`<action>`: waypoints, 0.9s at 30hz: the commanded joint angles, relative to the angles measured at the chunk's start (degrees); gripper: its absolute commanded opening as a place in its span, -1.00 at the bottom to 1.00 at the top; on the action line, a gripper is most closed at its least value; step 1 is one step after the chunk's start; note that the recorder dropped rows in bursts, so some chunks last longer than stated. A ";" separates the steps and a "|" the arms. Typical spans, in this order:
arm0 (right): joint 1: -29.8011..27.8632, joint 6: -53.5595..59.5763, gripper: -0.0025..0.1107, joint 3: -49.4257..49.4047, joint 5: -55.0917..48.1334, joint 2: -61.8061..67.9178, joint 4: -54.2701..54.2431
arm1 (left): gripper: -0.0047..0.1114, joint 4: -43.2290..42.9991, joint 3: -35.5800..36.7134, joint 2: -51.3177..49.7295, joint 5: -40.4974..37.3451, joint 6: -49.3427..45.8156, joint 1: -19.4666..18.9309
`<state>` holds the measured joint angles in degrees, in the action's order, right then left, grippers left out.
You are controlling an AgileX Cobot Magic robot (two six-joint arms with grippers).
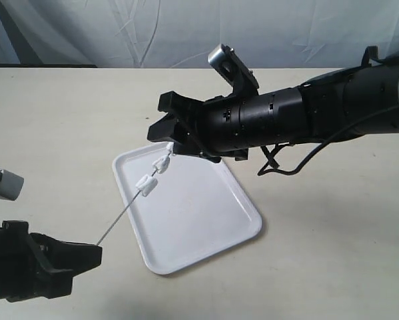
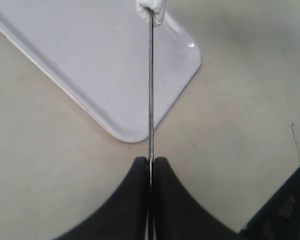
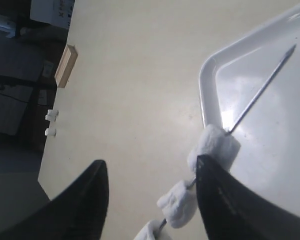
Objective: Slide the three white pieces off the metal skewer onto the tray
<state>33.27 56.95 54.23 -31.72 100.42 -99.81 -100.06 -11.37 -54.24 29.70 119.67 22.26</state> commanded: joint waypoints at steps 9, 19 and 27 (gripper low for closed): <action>0.04 -1.92 -0.05 0.37 2.71 0.15 3.15 | -0.92 0.12 0.15 0.66 -2.24 -0.15 0.22; 0.04 -1.92 -0.05 0.37 6.15 0.36 0.55 | -0.92 0.12 0.15 1.63 -0.55 -0.18 0.22; 0.04 -1.92 -0.05 0.37 4.03 2.68 -0.13 | -0.92 0.12 0.15 1.63 0.40 -0.29 0.22</action>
<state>33.27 54.74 54.35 -26.49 102.25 -99.66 -100.06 -11.37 -53.06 29.71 119.67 22.26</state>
